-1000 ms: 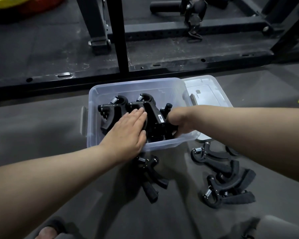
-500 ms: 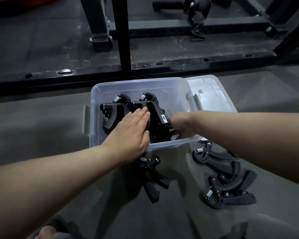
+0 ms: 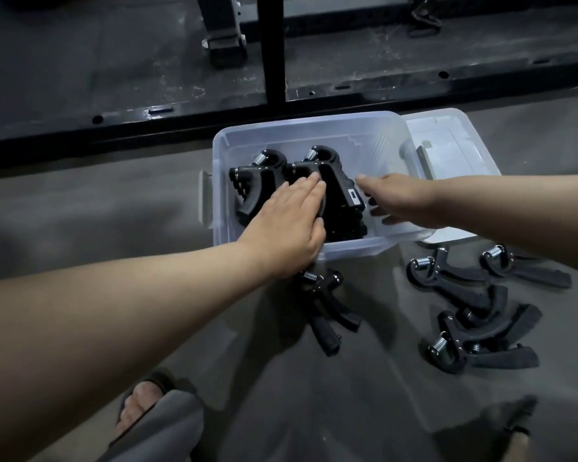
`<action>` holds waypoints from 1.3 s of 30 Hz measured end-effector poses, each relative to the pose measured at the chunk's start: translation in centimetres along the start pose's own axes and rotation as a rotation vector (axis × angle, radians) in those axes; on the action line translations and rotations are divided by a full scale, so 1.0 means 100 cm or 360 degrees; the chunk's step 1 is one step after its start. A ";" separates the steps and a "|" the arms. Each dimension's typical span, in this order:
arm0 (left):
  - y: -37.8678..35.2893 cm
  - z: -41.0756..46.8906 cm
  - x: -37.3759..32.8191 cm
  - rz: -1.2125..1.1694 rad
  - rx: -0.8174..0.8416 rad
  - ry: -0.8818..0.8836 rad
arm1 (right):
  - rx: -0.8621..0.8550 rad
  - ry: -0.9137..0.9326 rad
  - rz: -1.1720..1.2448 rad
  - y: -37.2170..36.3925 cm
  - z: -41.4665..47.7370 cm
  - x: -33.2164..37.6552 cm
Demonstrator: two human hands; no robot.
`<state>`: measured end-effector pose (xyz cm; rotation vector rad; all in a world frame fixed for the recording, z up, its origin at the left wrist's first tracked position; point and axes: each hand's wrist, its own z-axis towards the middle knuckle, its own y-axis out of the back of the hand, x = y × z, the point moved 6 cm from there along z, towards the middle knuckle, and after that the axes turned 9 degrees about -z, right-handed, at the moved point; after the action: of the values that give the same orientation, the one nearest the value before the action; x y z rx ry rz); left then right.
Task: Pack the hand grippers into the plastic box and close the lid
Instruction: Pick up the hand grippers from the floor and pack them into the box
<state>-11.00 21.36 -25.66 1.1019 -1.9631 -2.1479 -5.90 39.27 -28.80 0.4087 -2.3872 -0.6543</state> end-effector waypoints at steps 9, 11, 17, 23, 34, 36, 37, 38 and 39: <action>0.001 0.001 0.000 -0.0014 0.0001 0.0020 | -0.0739 0.1792 -0.0818 0.002 -0.103 0.041; 0.001 0.001 0.000 -0.0009 0.0001 0.0023 | -0.0452 0.2230 -0.1098 -0.033 -0.128 0.030; 0.000 0.002 0.000 -0.0005 -0.0012 0.0020 | 0.0210 0.1517 -0.1949 -0.148 -0.099 -0.043; 0.002 0.001 0.001 -0.0039 -0.0028 0.0023 | 0.0427 0.0319 -0.1438 -0.152 -0.033 -0.055; 0.002 0.000 0.006 -0.0069 -0.0038 0.0148 | 0.0354 0.0027 -0.0758 -0.148 -0.043 -0.052; 0.002 0.000 0.006 -0.0087 -0.0036 0.0161 | 0.0472 -0.0081 -0.0338 -0.148 -0.054 -0.054; 0.002 0.001 0.006 -0.0101 -0.0031 0.0165 | 0.0570 -0.0109 -0.0230 -0.146 -0.061 -0.053; 0.002 0.001 0.007 -0.0117 -0.0028 0.0166 | 0.0697 -0.0127 -0.0182 -0.142 -0.071 -0.051; 0.002 0.001 0.007 -0.0134 -0.0031 0.0165 | 0.0832 -0.0139 -0.0189 -0.137 -0.081 -0.049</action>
<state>-11.68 21.06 -25.79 1.2871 -1.8807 -2.0973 4.73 27.20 -33.10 0.7574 -2.6175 -0.0840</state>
